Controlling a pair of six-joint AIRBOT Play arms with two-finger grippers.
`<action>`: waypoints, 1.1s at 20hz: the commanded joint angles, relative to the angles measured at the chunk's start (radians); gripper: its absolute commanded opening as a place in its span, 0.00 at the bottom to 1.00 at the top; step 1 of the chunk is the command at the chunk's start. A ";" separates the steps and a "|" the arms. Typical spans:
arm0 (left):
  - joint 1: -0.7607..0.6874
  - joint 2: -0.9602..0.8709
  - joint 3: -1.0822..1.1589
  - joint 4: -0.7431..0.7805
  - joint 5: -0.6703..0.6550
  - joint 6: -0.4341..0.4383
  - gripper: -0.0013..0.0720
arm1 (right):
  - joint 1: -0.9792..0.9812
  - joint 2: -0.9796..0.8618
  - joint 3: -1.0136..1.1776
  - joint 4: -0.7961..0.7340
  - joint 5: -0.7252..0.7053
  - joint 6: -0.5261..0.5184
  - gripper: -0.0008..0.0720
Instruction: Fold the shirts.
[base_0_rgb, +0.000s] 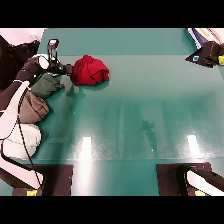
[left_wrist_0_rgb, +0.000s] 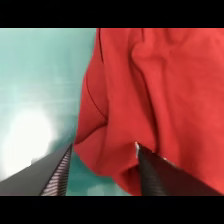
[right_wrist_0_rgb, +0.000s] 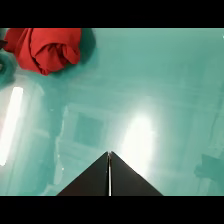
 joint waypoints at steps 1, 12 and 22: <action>0.004 -0.049 0.002 -0.096 0.034 0.050 0.71 | 0.000 0.001 0.000 -0.002 0.012 0.001 0.03; -0.006 -0.052 0.526 -0.298 -0.379 0.075 0.05 | 0.000 0.002 0.000 0.001 -0.060 0.000 0.03; -0.233 0.426 0.562 -0.698 -0.451 0.364 0.05 | 0.000 0.002 0.270 0.000 -0.089 0.000 0.03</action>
